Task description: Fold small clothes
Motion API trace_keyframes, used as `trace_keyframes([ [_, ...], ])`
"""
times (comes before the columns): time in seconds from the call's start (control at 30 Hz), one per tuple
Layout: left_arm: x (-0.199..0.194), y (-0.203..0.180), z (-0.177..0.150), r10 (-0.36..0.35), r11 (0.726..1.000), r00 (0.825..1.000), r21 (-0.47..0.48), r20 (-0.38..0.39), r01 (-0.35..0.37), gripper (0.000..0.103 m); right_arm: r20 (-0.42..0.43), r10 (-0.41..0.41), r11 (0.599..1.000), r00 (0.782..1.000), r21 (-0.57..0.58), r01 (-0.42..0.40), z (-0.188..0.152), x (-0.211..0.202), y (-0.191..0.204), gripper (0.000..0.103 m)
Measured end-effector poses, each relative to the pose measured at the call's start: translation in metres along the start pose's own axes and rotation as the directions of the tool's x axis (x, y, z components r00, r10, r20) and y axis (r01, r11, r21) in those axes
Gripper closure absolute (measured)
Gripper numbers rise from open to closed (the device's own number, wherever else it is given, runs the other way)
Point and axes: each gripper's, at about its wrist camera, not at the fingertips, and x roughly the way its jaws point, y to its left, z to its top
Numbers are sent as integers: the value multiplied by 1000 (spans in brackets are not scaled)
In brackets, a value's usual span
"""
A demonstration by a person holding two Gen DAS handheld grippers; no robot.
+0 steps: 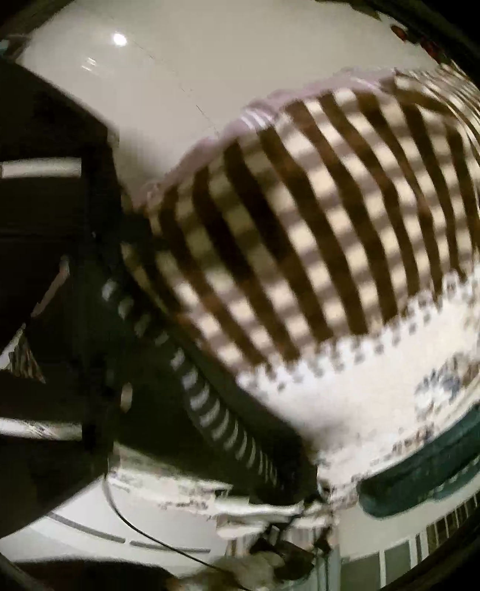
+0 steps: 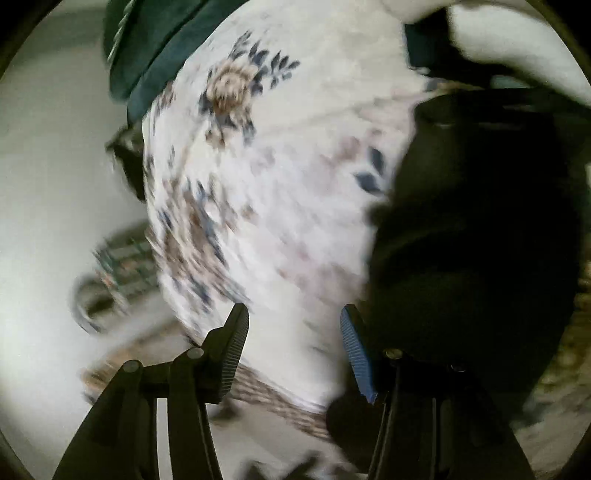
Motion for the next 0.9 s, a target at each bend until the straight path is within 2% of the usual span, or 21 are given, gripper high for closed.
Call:
trace_keyframes([
  [0.07, 3, -9, 0, -29, 999, 1000, 16, 9, 29, 40, -22, -75, 997, 997, -14, 74, -28, 5, -21, 44],
  [0.13, 7, -19, -3, -25, 999, 1000, 35, 17, 24, 40, -105, -75, 997, 992, 16, 77, -52, 32, -38, 44],
  [0.2, 11, -27, -8, -16, 999, 1000, 41, 27, 15, 40, -185, -1, 998, 983, 68, 13, -69, 75, -42, 44],
  [0.3, 16, -35, -13, 16, 999, 999, 49, 31, -17, 40, -195, 145, 989, 970, 40, -140, -79, 115, -20, 44],
  [0.37, 15, -40, -14, 46, 996, 999, 78, 25, -47, 40, -176, 326, 945, 929, 52, -322, -85, 109, -9, 44],
  [0.4, 13, -43, -16, 63, 993, 998, 100, 26, -66, 40, -153, 361, 933, 920, 60, -356, -89, 99, -11, 44],
  [0.43, 11, -46, -17, 77, 990, 997, 119, 31, -80, 40, -118, 370, 929, 921, 58, -366, -94, 83, -18, 44],
  [0.5, 7, -51, -18, 99, 983, 994, 152, 34, -103, 40, -47, 320, 947, 946, 48, -317, -108, 50, -44, 44],
  [0.6, 8, -55, -19, 123, 971, 992, 202, 32, -127, 40, 28, 147, 985, 989, 90, -149, -140, 6, -111, 44],
  [0.67, 13, -55, -19, 143, 959, 989, 242, 29, -146, 40, 21, 72, 989, 997, 124, -74, -163, -7, -148, 44],
  [0.73, 25, -51, -21, 170, 949, 985, 270, 6, -165, 40, -8, 30, 988, 1000, 151, -29, -192, -11, -178, 44],
  [0.8, 41, -47, -20, 185, 945, 982, 281, -35, -168, 40, -43, 25, 986, 999, 169, -17, -222, -3, -198, 44],
  [0.9, 61, -47, -23, 186, 934, 978, 325, -92, -148, 40, -93, 73, 976, 993, 210, -52, -259, 21, -215, 44],
])
